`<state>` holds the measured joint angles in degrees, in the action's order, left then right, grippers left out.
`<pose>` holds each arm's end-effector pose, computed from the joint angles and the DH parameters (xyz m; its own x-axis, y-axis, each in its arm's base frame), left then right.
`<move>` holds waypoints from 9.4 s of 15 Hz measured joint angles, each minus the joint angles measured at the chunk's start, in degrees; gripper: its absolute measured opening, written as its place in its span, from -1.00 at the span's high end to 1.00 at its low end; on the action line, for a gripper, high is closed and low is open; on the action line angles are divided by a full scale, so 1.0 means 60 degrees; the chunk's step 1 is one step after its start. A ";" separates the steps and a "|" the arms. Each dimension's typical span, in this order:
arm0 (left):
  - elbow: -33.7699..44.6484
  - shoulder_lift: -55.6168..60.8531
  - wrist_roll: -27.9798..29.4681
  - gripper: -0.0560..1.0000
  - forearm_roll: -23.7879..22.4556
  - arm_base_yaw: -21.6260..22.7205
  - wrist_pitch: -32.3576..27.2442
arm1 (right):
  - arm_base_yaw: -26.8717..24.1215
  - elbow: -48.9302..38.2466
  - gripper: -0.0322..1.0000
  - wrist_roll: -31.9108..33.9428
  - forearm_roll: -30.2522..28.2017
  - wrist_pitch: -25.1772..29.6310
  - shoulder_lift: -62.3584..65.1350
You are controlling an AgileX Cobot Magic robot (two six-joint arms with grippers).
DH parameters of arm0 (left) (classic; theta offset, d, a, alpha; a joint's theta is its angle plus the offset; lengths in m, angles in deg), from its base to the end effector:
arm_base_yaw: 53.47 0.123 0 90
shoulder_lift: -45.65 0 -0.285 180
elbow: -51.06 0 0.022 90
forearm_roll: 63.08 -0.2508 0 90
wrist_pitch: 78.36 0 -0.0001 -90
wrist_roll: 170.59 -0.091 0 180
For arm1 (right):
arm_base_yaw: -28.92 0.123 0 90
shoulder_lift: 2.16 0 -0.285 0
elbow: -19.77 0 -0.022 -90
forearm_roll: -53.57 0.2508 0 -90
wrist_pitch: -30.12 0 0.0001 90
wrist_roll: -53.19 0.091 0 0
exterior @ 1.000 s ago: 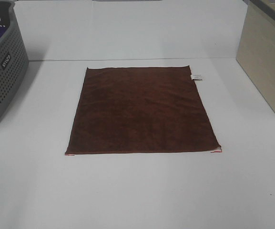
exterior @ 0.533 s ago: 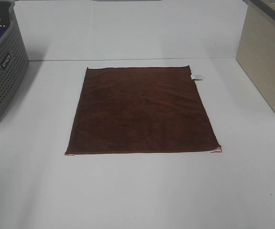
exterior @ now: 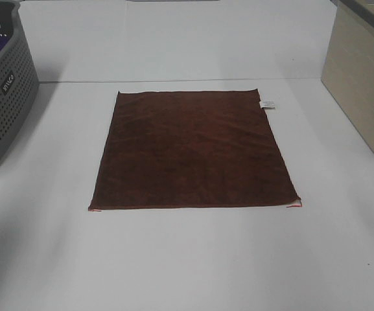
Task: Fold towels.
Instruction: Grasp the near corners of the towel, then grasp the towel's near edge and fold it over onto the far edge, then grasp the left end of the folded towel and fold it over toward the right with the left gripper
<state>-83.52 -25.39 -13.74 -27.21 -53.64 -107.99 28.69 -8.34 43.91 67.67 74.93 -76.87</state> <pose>0.1961 -0.0270 0.2326 -0.7986 -0.1474 -0.5835 0.0601 0.9452 -0.3210 0.2234 0.0147 0.2887 -0.8375 0.0175 -0.5461 -0.0781 0.9854 0.1515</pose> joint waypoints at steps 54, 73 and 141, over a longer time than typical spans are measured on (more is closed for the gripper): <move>-0.2884 -0.8852 -0.2607 0.87 0.5567 -0.1853 -0.2473 | -0.0306 0.0793 0.90 -0.3638 0.4947 0.1451 -0.7764; -0.6704 -0.8556 -0.1375 0.87 0.3925 -0.1853 -0.1136 | 0.0105 0.5281 0.90 -0.3209 0.4574 0.1394 -0.8384; -1.2519 -1.1020 0.2932 0.83 0.0162 -0.1767 -0.3762 | 0.0353 0.5930 -0.65 0.1003 -0.0029 0.1700 -0.8518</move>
<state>-158.63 -91.51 3.85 -26.23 -64.24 -130.56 30.81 27.24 49.92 67.49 85.13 -127.98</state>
